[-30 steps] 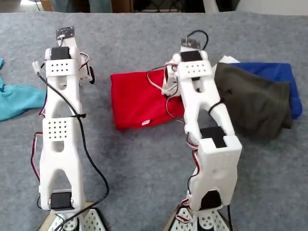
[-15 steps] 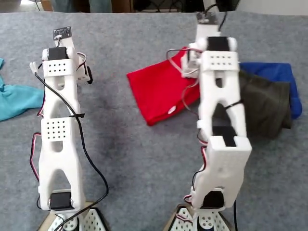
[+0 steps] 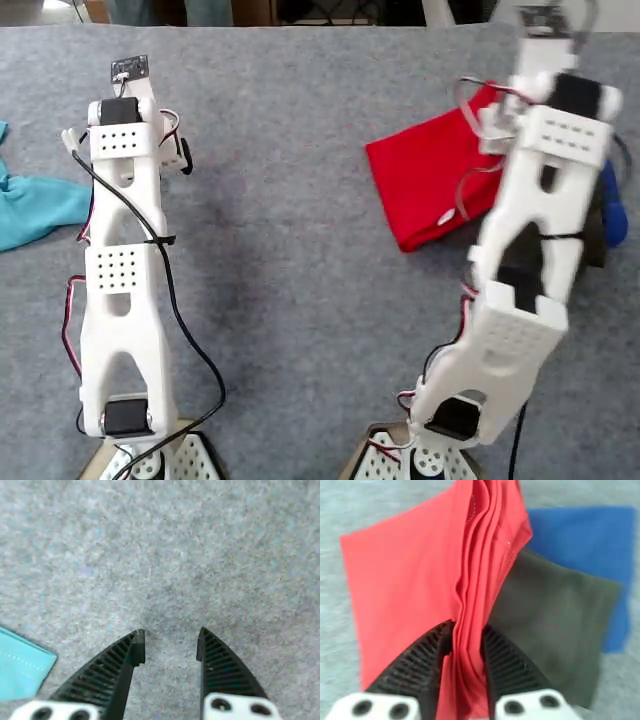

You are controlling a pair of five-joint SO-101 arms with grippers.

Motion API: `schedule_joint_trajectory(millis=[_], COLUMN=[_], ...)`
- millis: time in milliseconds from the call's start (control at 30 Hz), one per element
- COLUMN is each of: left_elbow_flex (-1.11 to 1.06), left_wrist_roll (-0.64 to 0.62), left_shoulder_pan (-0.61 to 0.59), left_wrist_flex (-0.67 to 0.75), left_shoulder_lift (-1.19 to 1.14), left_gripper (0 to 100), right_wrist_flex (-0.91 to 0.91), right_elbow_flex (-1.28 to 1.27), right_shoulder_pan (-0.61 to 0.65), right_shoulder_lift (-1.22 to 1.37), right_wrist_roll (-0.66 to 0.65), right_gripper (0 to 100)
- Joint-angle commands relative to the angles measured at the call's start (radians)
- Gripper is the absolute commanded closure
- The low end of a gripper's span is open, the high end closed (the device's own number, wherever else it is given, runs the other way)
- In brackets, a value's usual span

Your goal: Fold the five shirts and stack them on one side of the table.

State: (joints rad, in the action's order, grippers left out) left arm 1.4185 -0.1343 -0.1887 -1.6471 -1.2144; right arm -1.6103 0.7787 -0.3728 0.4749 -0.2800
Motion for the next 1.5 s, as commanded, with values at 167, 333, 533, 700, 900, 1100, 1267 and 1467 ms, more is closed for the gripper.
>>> schedule_joint_trajectory(millis=[167, 333, 533, 700, 900, 1100, 1267, 1467], left_elbow_flex=[0.002, 0.012, 0.012, 0.012, 0.012, 0.012, 0.012, 0.038], left_wrist_roll=[0.008, 0.008, 0.008, 0.008, 0.008, 0.008, 0.008, -0.046], left_shoulder_pan=[-0.007, -0.005, -0.001, -0.001, -0.001, -0.001, -0.001, -0.031], left_wrist_flex=[0.012, 0.015, 0.025, 0.025, 0.025, 0.026, 0.026, 0.04], left_shoulder_lift=[0.041, 0.008, -0.006, -0.006, -0.006, -0.006, -0.006, -0.008], left_gripper=[81, 81, 81, 81, 81, 81, 81, 81], right_wrist_flex=[0.038, 0.044, 0.071, 0.118, 0.135, 0.195, 0.198, 0.198], right_elbow_flex=[0.044, 0.042, 0.051, 0.053, 0.048, 0.053, 0.05, 0.05], right_shoulder_pan=[-0.198, -0.252, -0.298, -0.299, -0.325, -0.333, -0.325, -0.316], right_shoulder_lift=[-0.008, -0.001, 0.068, 0.073, 0.081, 0.097, 0.101, 0.096], right_wrist_roll=[-0.048, -0.063, -0.083, -0.083, -0.112, -0.117, -0.118, -0.112], right_gripper=[98.2, 98.2, 98.0, 98.0, 98.0, 98.0, 97.9, 81.3])
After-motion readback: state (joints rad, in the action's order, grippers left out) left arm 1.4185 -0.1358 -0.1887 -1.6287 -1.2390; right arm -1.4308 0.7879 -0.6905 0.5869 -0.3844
